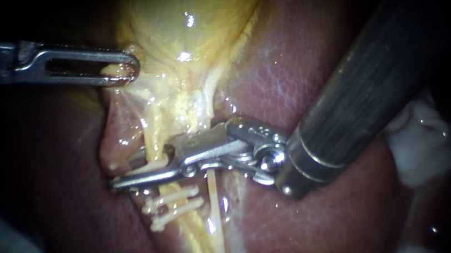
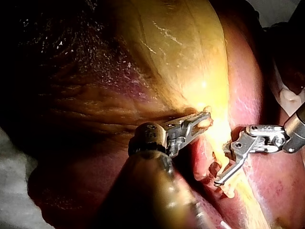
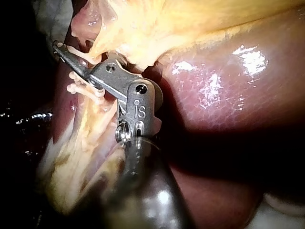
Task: Clipping third clip left tube
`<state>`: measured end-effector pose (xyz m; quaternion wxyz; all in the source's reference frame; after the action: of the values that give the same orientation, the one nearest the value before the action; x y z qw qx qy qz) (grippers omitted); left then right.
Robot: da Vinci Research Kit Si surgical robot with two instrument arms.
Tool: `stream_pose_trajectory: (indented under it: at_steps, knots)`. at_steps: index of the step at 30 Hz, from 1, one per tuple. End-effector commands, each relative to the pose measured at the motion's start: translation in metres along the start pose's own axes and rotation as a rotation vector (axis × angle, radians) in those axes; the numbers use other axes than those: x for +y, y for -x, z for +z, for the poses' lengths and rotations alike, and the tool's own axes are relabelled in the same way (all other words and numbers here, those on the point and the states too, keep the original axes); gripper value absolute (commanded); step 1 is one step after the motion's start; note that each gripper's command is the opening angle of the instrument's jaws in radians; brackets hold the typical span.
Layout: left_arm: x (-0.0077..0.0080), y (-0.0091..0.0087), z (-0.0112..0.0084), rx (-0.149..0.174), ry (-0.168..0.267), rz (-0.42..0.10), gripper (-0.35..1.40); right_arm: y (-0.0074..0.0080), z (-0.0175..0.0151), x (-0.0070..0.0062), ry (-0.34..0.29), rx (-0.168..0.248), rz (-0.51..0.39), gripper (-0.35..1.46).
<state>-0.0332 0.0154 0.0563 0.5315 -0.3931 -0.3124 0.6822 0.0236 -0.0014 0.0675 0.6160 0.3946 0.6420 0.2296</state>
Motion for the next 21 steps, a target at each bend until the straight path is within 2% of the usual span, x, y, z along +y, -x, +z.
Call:
stream_pose_trajectory:
  at_steps: [1,5,11,15,21]
  knots:
    - [0.0000,0.0000,0.0000,0.000,0.001,0.000,-0.35,0.0000,0.0000,0.0000,0.004,0.001,0.000,0.34]
    - [0.0000,0.0000,-0.0001,-0.001,0.001,0.000,-0.35,-0.0001,0.0002,0.0003,0.023,0.009,0.011,0.44]
    - [0.0000,0.0000,-0.0002,-0.001,0.001,0.000,-0.35,0.0000,-0.0002,0.0010,0.077,0.027,0.014,0.50]
    - [0.0000,0.0000,-0.0002,-0.001,0.002,0.000,-0.35,0.0000,-0.0010,0.0014,0.084,0.030,0.014,0.50]
    - [0.0000,0.0000,-0.0003,-0.001,0.002,0.000,-0.35,0.0002,-0.0018,0.0016,0.145,-0.066,0.016,0.50]
